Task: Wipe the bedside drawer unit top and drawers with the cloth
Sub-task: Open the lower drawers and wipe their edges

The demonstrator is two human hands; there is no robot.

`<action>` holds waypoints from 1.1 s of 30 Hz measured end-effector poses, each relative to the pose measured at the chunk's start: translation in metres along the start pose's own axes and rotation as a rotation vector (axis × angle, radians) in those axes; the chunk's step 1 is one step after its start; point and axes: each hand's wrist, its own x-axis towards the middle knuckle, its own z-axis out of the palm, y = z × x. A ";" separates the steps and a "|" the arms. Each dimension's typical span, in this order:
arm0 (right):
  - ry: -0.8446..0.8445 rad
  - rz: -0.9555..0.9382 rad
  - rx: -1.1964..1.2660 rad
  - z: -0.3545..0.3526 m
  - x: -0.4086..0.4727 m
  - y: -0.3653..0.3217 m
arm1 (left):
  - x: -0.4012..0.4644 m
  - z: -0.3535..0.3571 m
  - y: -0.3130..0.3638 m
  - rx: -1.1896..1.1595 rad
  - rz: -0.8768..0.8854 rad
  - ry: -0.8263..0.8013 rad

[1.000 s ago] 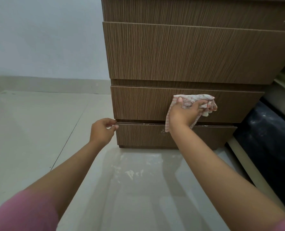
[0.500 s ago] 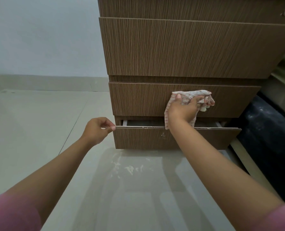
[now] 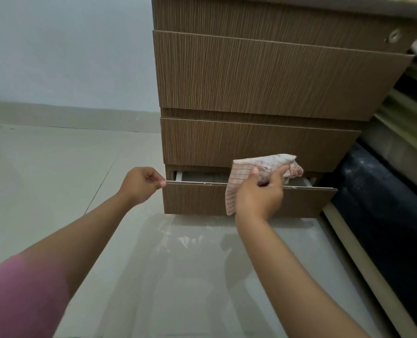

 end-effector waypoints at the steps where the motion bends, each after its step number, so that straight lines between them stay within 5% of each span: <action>1: -0.012 -0.009 -0.023 -0.001 -0.005 0.007 | 0.000 0.000 0.000 -0.001 0.001 -0.002; 20: -0.264 0.166 -0.404 0.100 -0.045 0.061 | -0.004 0.003 0.000 -0.054 -0.016 0.035; 33: -0.304 0.226 -0.268 0.093 -0.029 0.061 | 0.001 0.005 0.001 -0.107 -0.019 0.041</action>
